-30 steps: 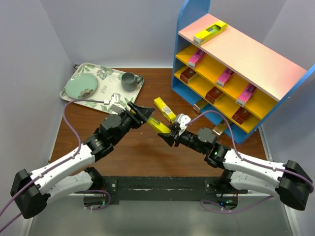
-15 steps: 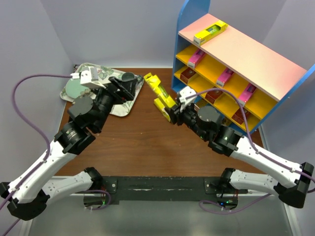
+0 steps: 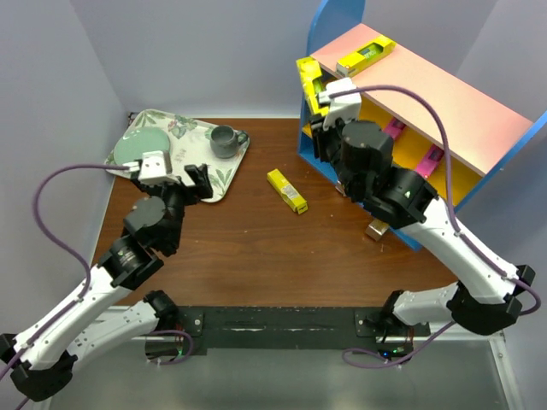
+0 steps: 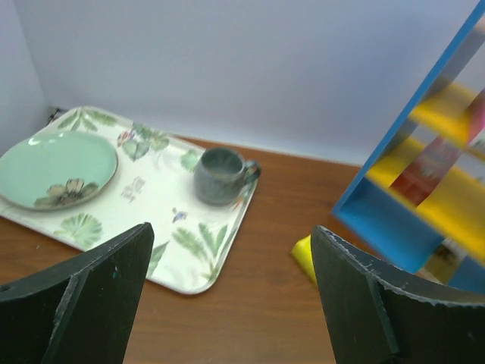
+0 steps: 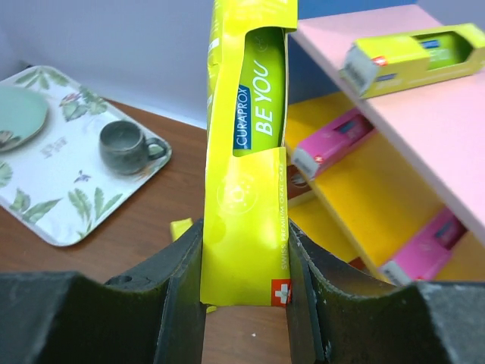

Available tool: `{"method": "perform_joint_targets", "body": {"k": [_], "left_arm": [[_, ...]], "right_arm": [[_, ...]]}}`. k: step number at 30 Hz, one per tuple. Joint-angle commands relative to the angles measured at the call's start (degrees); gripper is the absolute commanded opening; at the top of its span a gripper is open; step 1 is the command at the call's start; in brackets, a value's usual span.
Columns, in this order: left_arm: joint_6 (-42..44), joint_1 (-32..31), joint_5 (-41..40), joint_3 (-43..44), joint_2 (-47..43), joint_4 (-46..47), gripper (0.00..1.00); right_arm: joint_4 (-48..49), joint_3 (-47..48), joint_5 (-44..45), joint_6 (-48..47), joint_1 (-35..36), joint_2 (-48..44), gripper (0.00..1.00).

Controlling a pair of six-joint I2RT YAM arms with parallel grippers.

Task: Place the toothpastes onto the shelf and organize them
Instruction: Place the toothpaste on the shelf.

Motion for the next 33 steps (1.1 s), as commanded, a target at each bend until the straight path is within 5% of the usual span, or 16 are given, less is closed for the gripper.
{"method": "perform_joint_targets", "body": {"k": [1,17,33], "left_arm": [[1.3,0.9,-1.6,-3.3,0.9,-0.4,0.89],[0.9,4.7,4.3,-5.0,0.9,-1.3,0.89],[0.4,6.0,6.7,-5.3,2.5,-2.7,0.89]], "right_arm": [[-7.6,10.7,3.0,0.2,-4.3,2.7,0.12],[-20.7,22.0,8.6,12.4,-21.3,9.3,0.13],[-29.2,27.1,9.7,20.4,-26.9,15.3,0.21]]}}
